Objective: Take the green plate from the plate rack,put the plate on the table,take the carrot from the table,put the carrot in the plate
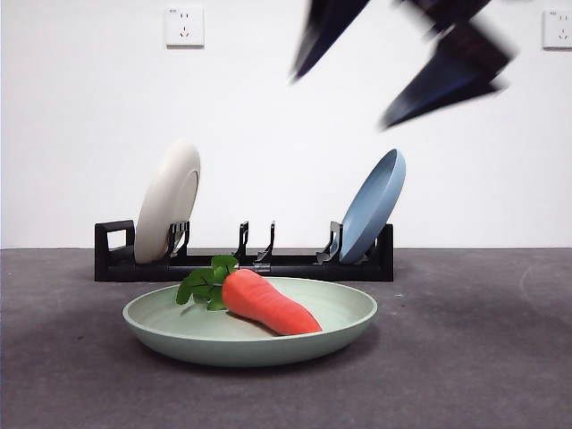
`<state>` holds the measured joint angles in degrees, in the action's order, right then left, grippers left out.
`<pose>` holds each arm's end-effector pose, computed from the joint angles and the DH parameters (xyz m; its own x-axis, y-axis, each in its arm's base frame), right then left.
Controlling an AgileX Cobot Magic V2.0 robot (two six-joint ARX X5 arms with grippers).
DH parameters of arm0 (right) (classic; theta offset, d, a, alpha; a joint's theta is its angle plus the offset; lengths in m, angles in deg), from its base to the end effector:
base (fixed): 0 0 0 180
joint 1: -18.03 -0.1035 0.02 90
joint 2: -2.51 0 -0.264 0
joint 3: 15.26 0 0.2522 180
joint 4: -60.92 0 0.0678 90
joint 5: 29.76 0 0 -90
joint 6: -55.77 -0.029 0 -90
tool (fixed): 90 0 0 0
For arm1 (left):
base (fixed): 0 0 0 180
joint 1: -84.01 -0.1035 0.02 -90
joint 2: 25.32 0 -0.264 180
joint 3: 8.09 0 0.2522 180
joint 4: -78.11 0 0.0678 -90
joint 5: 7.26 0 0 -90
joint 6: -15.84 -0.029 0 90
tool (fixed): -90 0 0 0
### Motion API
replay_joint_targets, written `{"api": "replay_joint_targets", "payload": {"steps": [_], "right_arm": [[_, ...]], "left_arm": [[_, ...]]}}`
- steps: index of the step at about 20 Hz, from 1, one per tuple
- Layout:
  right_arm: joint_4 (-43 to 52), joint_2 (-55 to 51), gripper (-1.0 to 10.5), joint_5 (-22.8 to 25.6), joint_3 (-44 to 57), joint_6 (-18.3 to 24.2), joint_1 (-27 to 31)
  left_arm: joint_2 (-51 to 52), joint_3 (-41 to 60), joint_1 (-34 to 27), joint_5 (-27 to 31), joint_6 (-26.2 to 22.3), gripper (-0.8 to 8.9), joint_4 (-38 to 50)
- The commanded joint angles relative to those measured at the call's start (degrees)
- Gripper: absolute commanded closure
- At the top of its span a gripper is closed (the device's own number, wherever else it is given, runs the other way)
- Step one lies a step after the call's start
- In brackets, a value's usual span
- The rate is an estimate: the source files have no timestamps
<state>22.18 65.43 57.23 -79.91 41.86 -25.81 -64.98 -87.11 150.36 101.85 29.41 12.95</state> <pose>0.1642 0.1598 0.2879 0.5388 0.5902 -0.6011 -0.5964 0.7712 0.2226 0.0478 -0.0855 0.3905 0.6411 -0.6479 -0.4112 0.6855 0.7245 -0.0727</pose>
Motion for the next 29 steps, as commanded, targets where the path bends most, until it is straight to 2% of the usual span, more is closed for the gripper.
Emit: {"api": "replay_joint_targets", "payload": {"steps": [1,7,8,9,10,11,29], "right_arm": [[-9.51,-7.80,4.7,-0.11,0.07,1.25,-0.13],[-30.82,-22.01,4.8,-6.08,0.07,1.40,-0.13],[-33.09,-23.04,5.5,-6.21,0.07,1.38,-0.13],[-34.95,-23.82,7.0,-6.19,0.07,1.38,-0.13],[-36.22,-24.33,9.0,-6.08,0.07,1.38,-0.13],[-36.68,-24.57,9.6,-6.08,0.07,1.46,-0.13],[-36.89,-24.74,9.5,-5.84,0.07,1.33,-0.13]], "left_arm": [[0.04,0.26,0.15,0.20,0.22,5.93,0.24],[0.04,0.26,0.15,0.07,0.24,5.95,-2.78],[0.04,0.26,0.15,0.00,0.26,6.14,-3.69],[0.04,0.26,0.15,0.00,0.26,7.18,-4.81],[0.04,0.26,0.15,0.00,0.28,8.39,-5.79],[0.04,0.26,0.15,-0.02,0.35,8.22,-6.45],[0.04,0.26,0.15,0.11,0.22,8.17,-7.39]]}}
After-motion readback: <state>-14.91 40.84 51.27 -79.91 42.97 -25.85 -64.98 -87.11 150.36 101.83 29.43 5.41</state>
